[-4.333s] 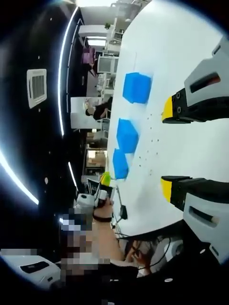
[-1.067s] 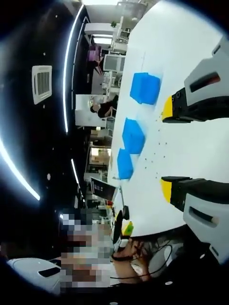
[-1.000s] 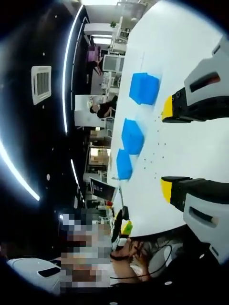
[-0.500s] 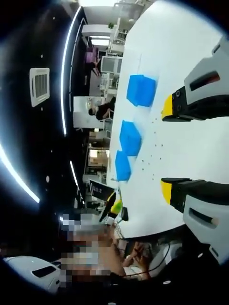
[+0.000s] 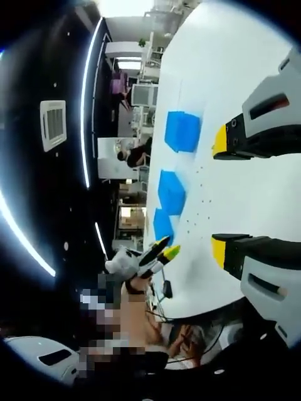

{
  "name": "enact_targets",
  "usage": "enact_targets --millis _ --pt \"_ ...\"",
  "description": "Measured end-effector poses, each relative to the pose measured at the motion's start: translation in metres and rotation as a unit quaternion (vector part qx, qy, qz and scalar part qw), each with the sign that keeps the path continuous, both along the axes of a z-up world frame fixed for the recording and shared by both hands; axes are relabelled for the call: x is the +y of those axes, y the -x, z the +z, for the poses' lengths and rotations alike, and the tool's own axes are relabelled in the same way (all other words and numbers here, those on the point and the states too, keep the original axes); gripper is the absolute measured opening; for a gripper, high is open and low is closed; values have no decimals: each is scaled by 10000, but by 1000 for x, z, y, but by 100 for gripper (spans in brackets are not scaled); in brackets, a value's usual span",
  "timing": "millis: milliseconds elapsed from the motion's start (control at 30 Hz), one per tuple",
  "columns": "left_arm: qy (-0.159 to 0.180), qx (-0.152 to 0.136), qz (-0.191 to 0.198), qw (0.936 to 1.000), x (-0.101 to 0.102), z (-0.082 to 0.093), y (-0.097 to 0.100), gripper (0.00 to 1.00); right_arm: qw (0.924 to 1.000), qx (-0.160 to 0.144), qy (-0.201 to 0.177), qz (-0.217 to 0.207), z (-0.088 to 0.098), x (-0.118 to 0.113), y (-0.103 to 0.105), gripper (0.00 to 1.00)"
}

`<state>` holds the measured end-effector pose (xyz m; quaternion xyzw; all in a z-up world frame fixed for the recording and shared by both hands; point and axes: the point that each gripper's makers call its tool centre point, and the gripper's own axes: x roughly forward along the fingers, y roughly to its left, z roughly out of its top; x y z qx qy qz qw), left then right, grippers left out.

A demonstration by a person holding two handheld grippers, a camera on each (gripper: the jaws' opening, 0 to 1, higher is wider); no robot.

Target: Pick up the resistors one by one and place each resistor into its matching bin, sorting the parts by color and model until every resistor is separated into the correct bin for its type

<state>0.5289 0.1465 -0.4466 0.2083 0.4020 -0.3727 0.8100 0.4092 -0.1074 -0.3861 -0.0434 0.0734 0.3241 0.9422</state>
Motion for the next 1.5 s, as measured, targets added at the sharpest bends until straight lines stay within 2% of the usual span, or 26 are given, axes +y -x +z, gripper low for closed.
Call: enact_targets --millis 167,433,733,967,1267,1500 --pt "-179 167 -52 9997 -3 -17 -8 35 10000 23 -30 -77 -3 -5 0 49" --pt "-276 327 -134 9990 -4 -32 -11 28 9998 54 -53 -160 -5 -9 -2 49" --pt "-234 380 -55 9990 0 -34 -13 17 9998 78 -71 -154 -6 -6 -5 48" --pt "-145 428 -5 9990 1 -34 -15 16 9998 86 -70 -143 -6 -4 -6 48" --pt "235 593 224 9977 2 -36 -19 9 9998 114 -49 -156 -8 -5 -5 48" --pt "296 482 194 9982 2 -35 -15 6 9998 97 -33 -164 -6 -5 -4 48"
